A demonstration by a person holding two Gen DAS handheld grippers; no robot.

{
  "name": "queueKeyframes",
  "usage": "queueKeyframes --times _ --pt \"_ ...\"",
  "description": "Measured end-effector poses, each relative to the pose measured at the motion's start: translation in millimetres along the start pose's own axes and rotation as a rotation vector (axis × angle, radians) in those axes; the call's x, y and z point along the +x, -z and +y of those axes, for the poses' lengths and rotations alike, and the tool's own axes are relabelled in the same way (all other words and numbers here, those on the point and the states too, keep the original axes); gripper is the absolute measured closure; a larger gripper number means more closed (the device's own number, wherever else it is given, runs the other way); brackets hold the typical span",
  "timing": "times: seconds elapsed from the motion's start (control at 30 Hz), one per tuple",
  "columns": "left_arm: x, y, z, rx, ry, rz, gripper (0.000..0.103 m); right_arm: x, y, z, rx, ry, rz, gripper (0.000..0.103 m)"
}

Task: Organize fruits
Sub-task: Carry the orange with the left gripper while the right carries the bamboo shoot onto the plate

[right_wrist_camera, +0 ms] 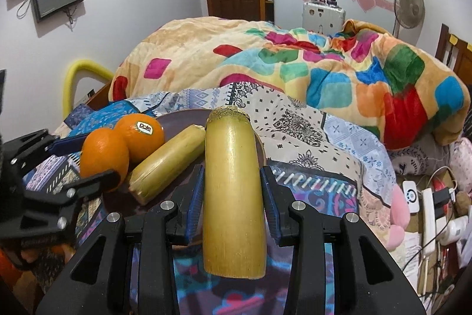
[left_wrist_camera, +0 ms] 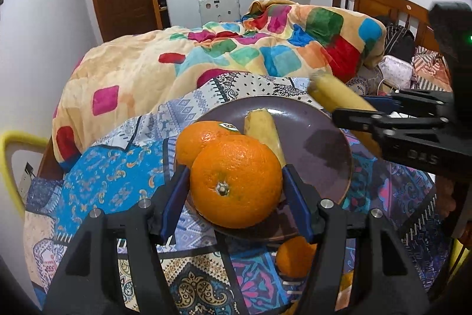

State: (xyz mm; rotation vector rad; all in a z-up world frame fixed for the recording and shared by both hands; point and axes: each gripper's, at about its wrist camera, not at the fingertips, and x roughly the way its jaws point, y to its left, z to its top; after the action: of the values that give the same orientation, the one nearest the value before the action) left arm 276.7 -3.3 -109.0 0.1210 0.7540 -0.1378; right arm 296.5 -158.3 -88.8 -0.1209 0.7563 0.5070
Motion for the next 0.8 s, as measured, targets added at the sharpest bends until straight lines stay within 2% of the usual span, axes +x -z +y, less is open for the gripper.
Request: queueKeyframes --times 0.27,0.43,0.57,0.8 --pt "4 -2 0 0.014 -0.025 -0.003 0.039 23 -7 5 0.016 -0.002 0.047 0.069" --pt "7 1 3 0.006 -0.015 0.01 0.039 35 -9 7 0.028 -0.007 0.078 0.069" --pt "17 6 6 -0.007 0.009 0.059 0.039 43 -11 11 0.026 -0.012 0.102 0.069" --pt "16 6 9 -0.019 0.027 0.057 0.039 45 -13 16 0.013 -0.014 0.111 0.068"
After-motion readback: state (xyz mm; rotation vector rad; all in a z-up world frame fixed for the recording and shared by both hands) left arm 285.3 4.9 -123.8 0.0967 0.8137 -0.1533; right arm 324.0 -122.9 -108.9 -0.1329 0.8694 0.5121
